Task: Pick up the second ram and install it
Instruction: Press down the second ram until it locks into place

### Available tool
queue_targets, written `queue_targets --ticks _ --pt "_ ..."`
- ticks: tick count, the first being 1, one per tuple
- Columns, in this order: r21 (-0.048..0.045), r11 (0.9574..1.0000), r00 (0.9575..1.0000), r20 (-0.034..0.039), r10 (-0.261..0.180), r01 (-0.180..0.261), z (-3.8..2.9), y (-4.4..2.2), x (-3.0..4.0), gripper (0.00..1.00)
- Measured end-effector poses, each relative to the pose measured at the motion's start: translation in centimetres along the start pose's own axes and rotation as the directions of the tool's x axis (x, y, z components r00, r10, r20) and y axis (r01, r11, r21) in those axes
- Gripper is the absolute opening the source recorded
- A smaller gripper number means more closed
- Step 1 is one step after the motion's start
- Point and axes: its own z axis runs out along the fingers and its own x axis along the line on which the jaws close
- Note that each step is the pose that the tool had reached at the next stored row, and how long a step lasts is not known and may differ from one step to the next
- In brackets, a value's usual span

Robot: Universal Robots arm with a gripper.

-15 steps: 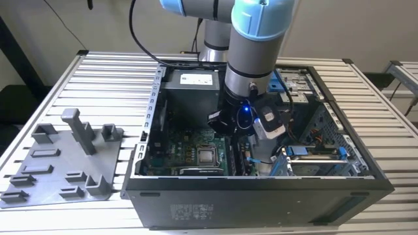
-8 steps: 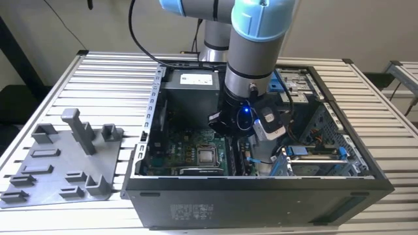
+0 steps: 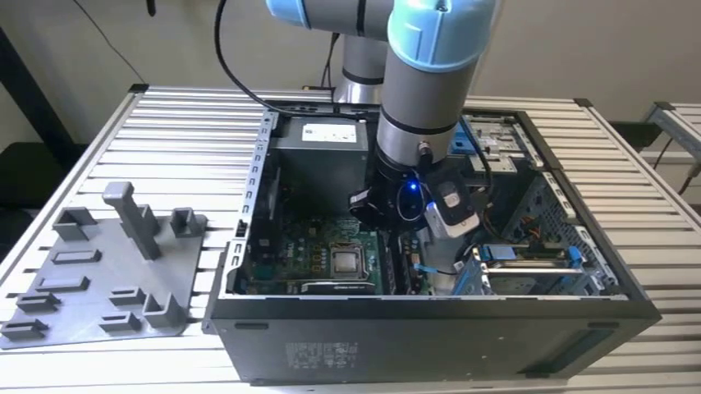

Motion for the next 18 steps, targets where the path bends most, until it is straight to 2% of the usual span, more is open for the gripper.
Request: queue_targets --ticks 9,13,18 --pt "-0.0001 1.0 1.0 -0.0003 -0.006 0.006 -0.01 -0.13 0.04 0.11" --pt "-0.0018 0.9984 0.9984 -0.0028 -0.057 0.057 -0.01 -0.13 0.04 0.11" --pt "-0.0049 0.9896 0.9895 -0.0056 -0.144 0.144 0.0 -0.12 0.04 0.11"
